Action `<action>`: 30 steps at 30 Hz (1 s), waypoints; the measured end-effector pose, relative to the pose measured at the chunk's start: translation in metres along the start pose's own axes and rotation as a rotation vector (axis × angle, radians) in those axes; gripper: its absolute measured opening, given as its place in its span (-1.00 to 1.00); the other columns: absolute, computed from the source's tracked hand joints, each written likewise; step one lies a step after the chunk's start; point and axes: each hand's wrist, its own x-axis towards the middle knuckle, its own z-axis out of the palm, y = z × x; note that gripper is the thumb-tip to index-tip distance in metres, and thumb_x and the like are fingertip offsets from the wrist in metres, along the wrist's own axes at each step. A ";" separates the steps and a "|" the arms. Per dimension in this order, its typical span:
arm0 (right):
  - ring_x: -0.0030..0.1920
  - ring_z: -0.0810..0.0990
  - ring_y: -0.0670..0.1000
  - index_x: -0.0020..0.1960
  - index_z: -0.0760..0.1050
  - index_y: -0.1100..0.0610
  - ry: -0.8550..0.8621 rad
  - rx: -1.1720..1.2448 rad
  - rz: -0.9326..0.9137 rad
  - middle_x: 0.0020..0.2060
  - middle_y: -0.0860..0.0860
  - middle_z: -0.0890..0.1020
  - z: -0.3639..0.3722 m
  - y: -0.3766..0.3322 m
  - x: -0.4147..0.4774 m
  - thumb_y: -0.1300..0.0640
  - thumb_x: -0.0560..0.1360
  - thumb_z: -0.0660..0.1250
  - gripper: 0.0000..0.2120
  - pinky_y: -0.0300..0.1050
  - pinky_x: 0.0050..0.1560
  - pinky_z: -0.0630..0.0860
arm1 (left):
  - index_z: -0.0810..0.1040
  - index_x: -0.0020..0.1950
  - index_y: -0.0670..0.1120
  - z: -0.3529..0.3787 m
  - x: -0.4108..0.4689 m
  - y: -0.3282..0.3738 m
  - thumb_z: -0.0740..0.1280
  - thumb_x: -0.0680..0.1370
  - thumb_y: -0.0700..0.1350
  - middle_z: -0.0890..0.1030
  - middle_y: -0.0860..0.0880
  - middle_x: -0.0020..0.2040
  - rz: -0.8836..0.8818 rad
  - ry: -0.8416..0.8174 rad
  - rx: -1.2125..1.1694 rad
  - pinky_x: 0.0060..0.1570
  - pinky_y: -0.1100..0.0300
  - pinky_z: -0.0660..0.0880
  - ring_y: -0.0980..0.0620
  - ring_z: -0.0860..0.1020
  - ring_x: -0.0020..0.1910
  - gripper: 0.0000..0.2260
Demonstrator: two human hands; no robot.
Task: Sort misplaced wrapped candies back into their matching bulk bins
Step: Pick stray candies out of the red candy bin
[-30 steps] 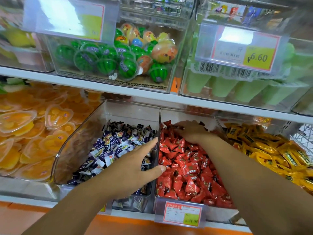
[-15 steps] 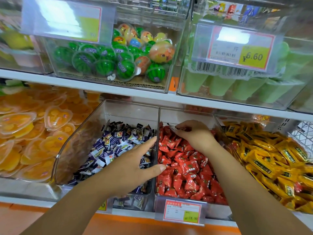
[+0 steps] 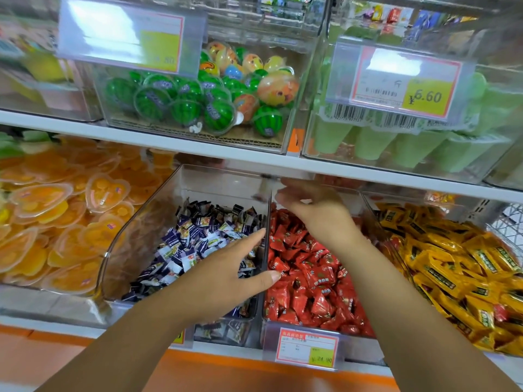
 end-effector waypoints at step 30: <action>0.08 0.52 -0.04 0.15 0.61 0.04 -0.518 -0.754 0.163 0.11 -0.03 0.62 -0.052 0.075 0.068 0.22 0.50 0.33 -0.74 -0.18 0.13 0.40 | -0.11 0.36 0.58 -0.001 0.008 -0.007 0.24 0.27 0.46 0.13 0.43 0.46 0.044 -0.036 -0.087 0.47 0.01 0.20 0.35 0.17 0.45 -0.24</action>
